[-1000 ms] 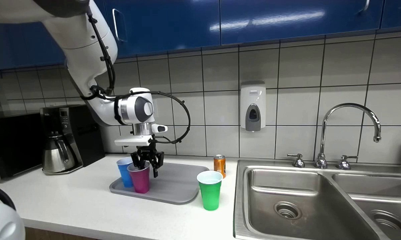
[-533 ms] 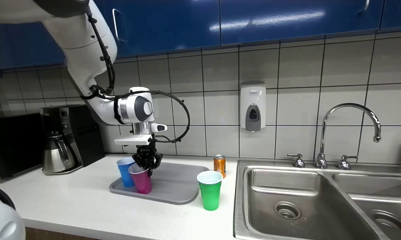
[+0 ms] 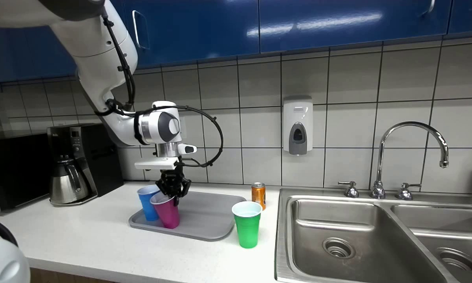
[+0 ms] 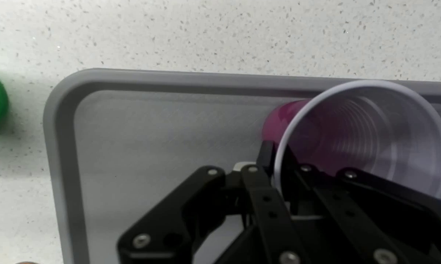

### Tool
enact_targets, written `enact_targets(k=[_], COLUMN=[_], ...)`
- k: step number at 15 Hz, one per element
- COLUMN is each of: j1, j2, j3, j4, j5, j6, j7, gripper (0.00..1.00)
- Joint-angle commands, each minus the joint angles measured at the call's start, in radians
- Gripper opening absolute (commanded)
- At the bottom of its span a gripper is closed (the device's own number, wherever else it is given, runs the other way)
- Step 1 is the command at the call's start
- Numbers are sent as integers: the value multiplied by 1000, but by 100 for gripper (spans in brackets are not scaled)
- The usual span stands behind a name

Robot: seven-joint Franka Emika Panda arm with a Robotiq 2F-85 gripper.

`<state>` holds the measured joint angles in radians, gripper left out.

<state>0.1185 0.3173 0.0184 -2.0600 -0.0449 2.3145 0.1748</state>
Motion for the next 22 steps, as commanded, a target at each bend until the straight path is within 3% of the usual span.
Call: enact_targets(k=[1, 9, 22], j1=[-27, -68, -111], j2=[-22, -88, -229], j3=[12, 8, -8], j4=[3, -24, -150], j5=[58, 158, 218], j6=[-6, 6, -1], j7=[-16, -46, -97], gripper=[2, 2, 2])
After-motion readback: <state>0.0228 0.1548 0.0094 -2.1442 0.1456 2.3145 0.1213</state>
